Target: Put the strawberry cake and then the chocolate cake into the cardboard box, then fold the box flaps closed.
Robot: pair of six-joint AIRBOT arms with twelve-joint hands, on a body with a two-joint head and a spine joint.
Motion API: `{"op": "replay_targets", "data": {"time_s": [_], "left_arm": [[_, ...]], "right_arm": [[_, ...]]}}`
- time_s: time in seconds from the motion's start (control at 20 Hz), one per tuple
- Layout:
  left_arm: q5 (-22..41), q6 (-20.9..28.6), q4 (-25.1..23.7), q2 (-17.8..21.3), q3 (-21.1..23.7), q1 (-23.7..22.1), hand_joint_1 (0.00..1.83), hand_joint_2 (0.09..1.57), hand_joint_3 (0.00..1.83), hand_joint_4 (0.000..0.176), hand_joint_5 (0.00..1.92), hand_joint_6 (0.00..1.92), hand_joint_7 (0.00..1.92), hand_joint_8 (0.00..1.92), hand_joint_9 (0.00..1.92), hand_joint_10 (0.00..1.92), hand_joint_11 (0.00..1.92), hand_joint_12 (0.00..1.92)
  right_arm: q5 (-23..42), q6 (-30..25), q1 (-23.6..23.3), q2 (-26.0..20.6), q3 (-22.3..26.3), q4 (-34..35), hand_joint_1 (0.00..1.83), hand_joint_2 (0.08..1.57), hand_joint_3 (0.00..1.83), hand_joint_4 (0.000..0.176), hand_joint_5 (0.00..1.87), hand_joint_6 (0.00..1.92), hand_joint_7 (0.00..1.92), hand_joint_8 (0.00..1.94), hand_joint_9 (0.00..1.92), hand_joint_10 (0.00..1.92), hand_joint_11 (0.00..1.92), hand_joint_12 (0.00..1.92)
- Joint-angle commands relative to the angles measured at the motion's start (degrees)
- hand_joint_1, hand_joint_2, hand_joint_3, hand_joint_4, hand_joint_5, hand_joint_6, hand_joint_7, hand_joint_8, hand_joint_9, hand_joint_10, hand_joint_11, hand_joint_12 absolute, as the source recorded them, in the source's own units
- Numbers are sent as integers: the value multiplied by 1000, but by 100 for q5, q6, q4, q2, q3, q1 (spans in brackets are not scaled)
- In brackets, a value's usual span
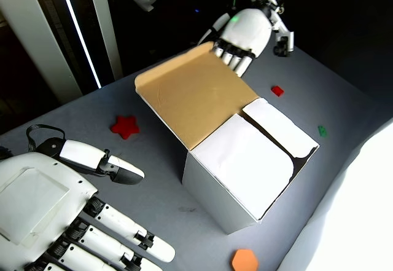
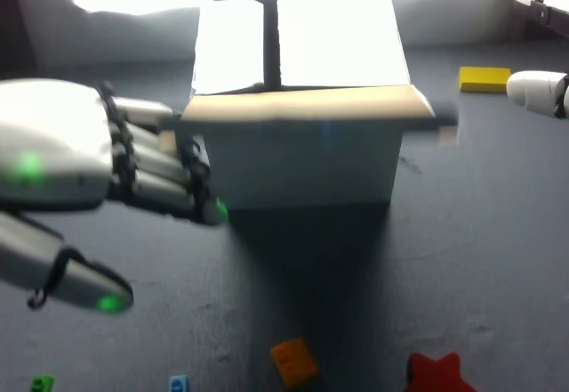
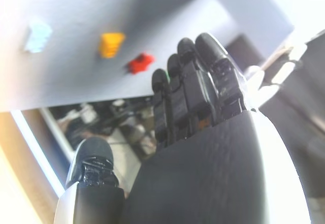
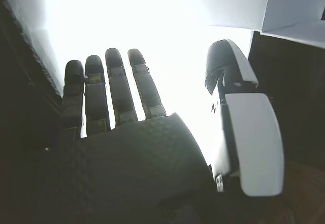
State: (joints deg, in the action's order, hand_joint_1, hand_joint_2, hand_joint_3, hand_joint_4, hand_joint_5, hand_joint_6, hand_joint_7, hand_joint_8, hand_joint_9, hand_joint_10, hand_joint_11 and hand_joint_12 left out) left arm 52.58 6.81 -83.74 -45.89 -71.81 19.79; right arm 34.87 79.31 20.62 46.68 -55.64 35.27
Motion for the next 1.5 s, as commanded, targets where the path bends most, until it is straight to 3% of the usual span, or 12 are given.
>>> {"op": "replay_targets", "data": {"time_s": [0.0, 0.35, 0.75, 0.8, 1.05, 1.2, 1.25, 1.45], "left_arm": [[272, 74, 422, 44, -50, -110, 0, 1199, 0, 33, 360, 4, 369, 2, 395, 0, 0, 1161], [285, 873, 421, -57, -670, -1080, 0, 1200, 0, 29, 355, 3, 376, 1, 410, 6, 0, 1171], [-99, 1087, 401, -364, -1065, -1433, 0, 1205, 1, 32, 341, 0, 356, 0, 387, 0, 0, 1138], [-163, 1086, 365, -434, -1122, -1464, 0, 1203, 0, 37, 346, 2, 364, 3, 399, 6, 0, 1139], [-457, 1057, -12, -1069, -1653, -1557, 0, 1200, 0, 30, 347, 1, 361, 0, 402, 4, 0, 1151], [-499, 964, -135, -1438, -1960, -1602, 0, 1201, 0, 36, 354, 2, 366, 0, 409, 5, 0, 1165], [-500, 921, -241, -1628, -2123, -1652, 0, 1205, 1, 31, 355, 2, 362, 0, 406, 3, 0, 1153], [-504, 901, -467, -1970, -2501, -1721, 0, 1203, 0, 31, 347, 1, 359, 1, 402, 0, 0, 1155]], "right_arm": [[678, -47, -53, -85, -9, -118, 26, 1219, 2, 0, 149, 2, 159, 1, 115, 1, 0, 280], [704, -54, -55, -86, -3, -118, 22, 1219, 0, 0, 158, 12, 163, 4, 111, 6, 0, 280], [727, -55, -55, -86, 0, -118, 20, 1220, 0, 0, 161, 6, 155, 2, 98, 3, 0, 287], [731, -55, -55, -86, 0, -118, 8, 1220, 0, 0, 165, 6, 152, 3, 96, 2, 0, 251], [734, -59, -55, -85, 4, -118, 17, 1221, 0, 0, 155, 1, 139, 1, 91, 4, 0, 199], [738, -59, -55, -84, 15, -118, 22, 1213, 0, 0, 164, 1, 174, 6, 115, 8, 0, 284], [739, -59, -54, -84, 19, -118, 32, 1211, 0, 0, 169, 3, 179, 6, 118, 9, 0, 288], [739, -59, -53, -84, 29, -119, 0, 1218, 2, 0, 144, 0, 160, 0, 109, 4, 0, 218]]}}
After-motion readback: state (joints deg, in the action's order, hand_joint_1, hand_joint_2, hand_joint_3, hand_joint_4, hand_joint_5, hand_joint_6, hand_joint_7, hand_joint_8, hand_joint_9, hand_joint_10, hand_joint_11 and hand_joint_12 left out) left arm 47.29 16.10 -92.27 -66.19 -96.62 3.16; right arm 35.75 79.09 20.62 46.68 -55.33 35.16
